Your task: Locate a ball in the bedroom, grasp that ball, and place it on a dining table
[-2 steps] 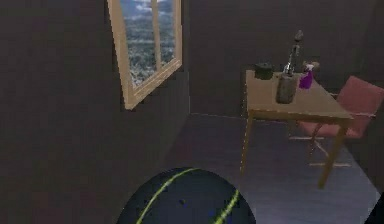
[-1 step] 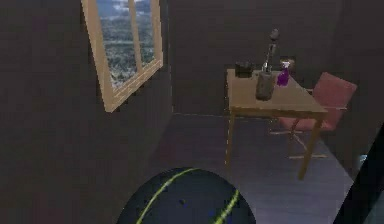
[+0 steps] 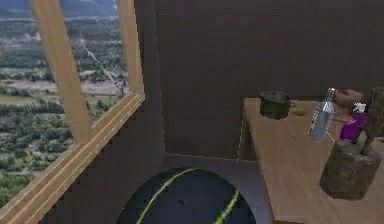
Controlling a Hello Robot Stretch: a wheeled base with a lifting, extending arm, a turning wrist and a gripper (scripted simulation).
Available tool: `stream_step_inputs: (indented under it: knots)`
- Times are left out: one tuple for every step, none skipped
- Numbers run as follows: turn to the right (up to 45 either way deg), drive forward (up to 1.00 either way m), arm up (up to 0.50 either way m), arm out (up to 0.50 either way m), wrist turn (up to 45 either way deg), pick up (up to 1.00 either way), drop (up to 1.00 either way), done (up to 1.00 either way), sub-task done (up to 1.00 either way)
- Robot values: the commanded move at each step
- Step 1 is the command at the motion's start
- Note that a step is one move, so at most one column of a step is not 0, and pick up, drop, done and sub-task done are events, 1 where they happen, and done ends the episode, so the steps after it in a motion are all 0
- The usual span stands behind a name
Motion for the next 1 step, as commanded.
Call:
stream_step_inputs:
  knots:
    - [3.0, 0.0, 0.0, 0.0, 0.0, 0.0, 0.0, 0.0, 0.0]
